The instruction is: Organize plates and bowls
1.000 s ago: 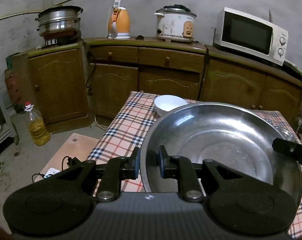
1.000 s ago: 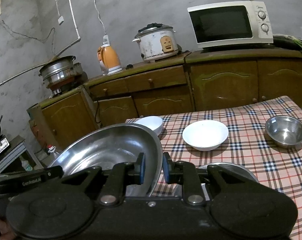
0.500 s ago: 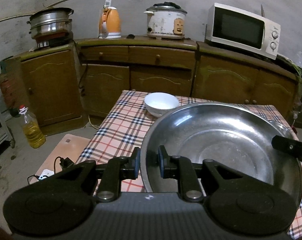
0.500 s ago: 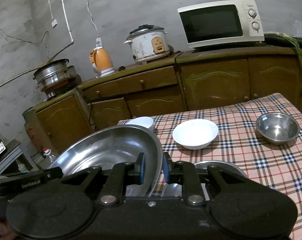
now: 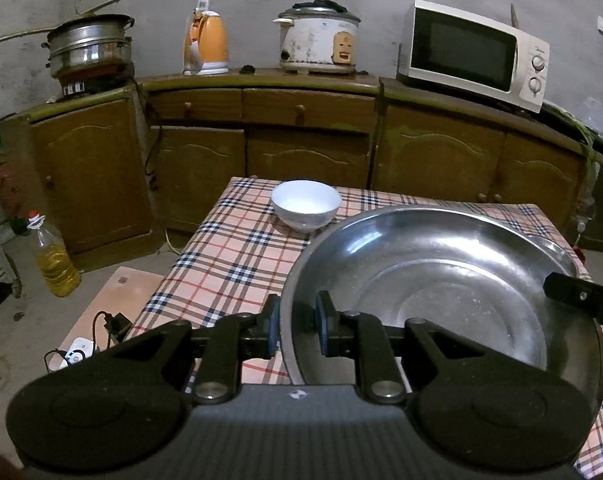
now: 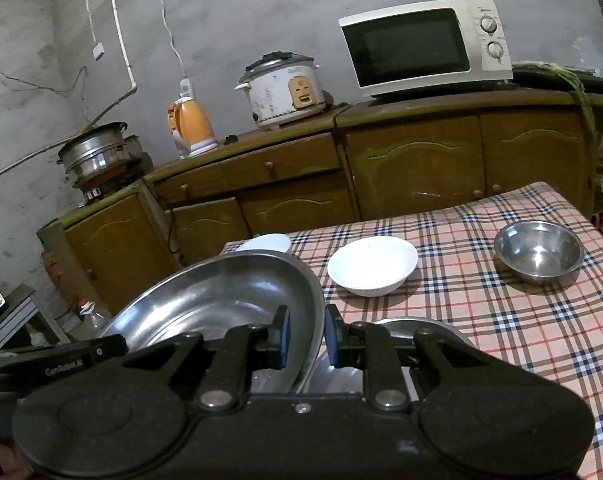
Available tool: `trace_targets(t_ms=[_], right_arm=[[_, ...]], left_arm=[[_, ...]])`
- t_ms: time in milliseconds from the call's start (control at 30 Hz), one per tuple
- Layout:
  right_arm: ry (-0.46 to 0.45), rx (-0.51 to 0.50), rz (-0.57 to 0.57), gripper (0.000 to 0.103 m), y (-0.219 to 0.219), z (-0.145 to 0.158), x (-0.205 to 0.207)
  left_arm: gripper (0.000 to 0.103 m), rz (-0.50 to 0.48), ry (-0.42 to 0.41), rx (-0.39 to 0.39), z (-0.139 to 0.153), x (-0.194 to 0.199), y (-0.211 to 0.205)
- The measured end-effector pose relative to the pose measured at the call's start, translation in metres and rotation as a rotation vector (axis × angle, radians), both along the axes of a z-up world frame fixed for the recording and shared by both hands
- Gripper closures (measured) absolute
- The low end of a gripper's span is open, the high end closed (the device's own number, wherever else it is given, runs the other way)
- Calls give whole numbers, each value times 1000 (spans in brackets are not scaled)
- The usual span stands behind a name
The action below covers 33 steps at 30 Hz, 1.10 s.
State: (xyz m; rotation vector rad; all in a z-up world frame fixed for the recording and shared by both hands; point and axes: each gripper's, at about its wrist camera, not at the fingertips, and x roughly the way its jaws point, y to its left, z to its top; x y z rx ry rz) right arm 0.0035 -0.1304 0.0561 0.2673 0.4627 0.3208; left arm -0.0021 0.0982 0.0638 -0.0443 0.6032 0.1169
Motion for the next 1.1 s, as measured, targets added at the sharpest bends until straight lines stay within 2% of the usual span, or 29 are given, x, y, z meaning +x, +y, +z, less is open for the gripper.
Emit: trace_targets(t_ms=[1100], right_arm=[[9, -10, -70, 78, -27, -7, -9]], left_arm=[[84, -62, 15, -16, -9, 4, -29]])
